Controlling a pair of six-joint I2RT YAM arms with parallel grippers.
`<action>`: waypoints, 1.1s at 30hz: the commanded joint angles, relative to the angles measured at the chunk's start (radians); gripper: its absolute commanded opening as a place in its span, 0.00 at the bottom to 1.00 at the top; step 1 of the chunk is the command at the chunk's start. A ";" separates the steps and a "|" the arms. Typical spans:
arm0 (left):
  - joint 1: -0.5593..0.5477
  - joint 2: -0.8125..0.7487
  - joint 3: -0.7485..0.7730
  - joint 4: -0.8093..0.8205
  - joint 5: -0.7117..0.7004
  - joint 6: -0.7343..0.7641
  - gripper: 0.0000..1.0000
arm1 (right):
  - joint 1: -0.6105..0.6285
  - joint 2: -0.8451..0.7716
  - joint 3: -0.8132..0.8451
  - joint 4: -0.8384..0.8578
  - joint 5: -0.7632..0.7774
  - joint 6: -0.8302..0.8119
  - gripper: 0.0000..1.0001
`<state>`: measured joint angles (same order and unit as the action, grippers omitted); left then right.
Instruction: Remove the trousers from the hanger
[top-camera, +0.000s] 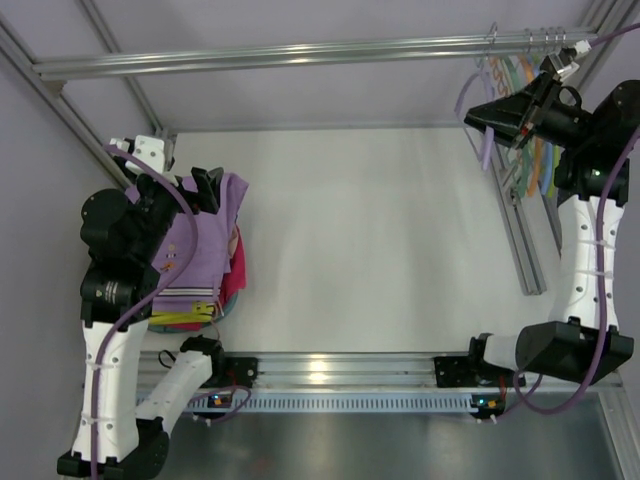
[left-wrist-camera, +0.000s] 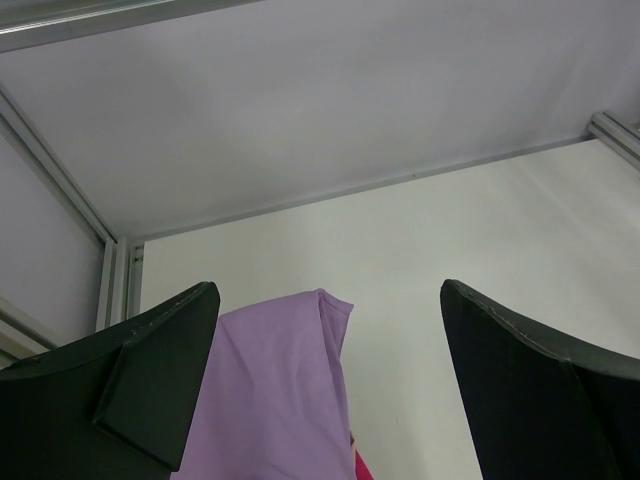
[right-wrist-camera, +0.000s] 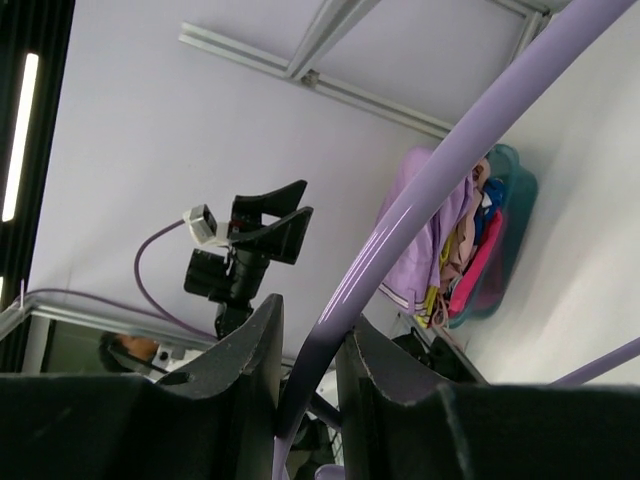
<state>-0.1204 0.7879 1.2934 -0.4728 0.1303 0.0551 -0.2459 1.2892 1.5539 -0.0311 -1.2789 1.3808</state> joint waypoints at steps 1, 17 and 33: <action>0.002 -0.001 -0.008 0.020 -0.008 -0.003 0.98 | -0.023 -0.007 -0.009 0.102 -0.022 -0.015 0.00; 0.002 -0.016 -0.034 0.019 -0.011 0.000 0.98 | -0.113 -0.025 -0.117 -0.059 -0.068 -0.163 0.46; 0.002 -0.053 -0.065 0.019 -0.034 -0.006 0.98 | -0.260 -0.113 0.055 -0.781 0.168 -0.794 0.99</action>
<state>-0.1204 0.7498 1.2339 -0.4736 0.1146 0.0544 -0.4927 1.2198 1.5093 -0.6262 -1.2007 0.8036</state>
